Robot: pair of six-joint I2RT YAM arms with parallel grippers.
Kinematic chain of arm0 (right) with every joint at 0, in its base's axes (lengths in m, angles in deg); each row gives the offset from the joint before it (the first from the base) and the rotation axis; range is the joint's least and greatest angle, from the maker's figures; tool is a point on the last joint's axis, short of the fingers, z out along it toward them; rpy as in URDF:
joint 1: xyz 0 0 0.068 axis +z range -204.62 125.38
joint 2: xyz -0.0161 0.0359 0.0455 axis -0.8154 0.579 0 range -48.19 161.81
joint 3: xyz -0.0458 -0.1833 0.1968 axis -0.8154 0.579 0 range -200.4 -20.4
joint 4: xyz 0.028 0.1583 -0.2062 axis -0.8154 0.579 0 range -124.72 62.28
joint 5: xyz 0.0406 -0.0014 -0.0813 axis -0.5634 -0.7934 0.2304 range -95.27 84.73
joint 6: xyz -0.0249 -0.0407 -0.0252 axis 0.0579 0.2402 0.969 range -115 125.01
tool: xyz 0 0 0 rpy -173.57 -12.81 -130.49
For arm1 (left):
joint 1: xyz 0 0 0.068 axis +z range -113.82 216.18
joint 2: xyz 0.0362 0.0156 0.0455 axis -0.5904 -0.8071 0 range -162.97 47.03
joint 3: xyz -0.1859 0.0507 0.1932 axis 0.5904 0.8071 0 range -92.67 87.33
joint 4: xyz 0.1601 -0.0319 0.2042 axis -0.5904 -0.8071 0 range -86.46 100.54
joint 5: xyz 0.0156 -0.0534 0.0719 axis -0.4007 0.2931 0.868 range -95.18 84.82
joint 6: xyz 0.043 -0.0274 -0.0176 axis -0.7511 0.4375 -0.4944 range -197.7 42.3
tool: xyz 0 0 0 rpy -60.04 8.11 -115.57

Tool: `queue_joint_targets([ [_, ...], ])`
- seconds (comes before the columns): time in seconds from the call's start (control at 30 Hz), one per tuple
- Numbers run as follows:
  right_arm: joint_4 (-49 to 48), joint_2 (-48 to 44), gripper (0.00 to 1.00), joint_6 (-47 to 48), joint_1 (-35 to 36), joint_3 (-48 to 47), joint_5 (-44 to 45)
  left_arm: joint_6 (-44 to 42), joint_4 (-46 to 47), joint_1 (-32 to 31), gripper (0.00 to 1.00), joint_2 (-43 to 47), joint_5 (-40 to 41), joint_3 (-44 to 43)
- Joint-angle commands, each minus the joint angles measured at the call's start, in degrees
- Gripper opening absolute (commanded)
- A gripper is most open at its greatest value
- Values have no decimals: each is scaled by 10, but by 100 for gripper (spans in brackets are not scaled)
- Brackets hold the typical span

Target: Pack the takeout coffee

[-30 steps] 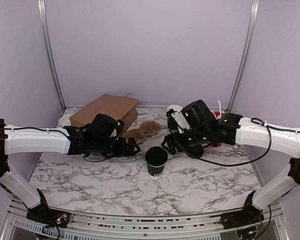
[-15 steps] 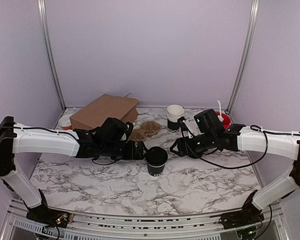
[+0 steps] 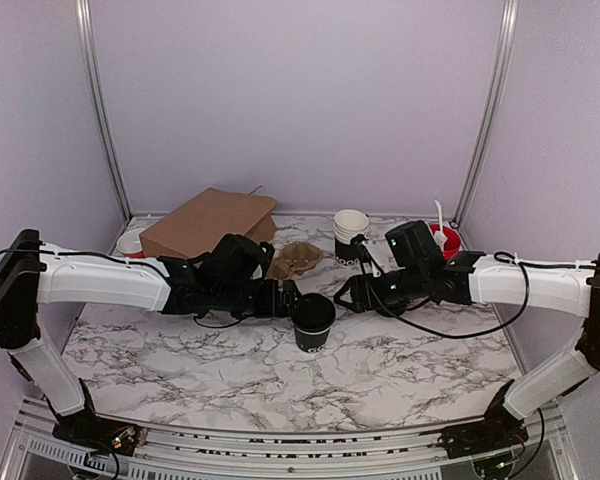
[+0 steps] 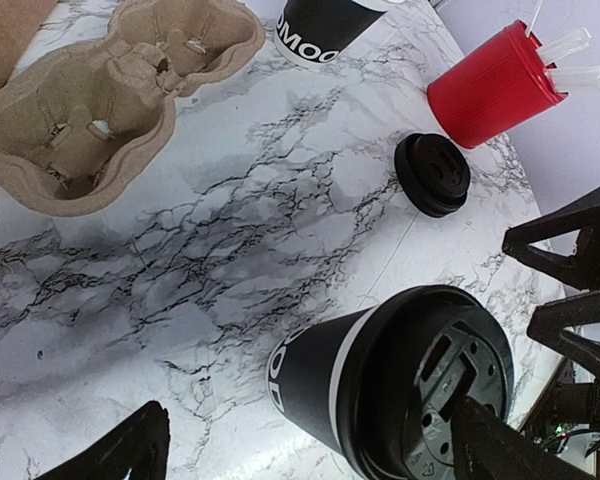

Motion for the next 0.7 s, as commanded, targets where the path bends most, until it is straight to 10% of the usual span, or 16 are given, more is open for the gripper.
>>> queue_joint_targets([
  [0.0,-22,13,61,-11,1,12,-5,0,8,-4,99,-13,10,-16],
  [0.67,11,-14,59,-17,32,-10,43,7,3,-8,99,-28,10,-5],
])
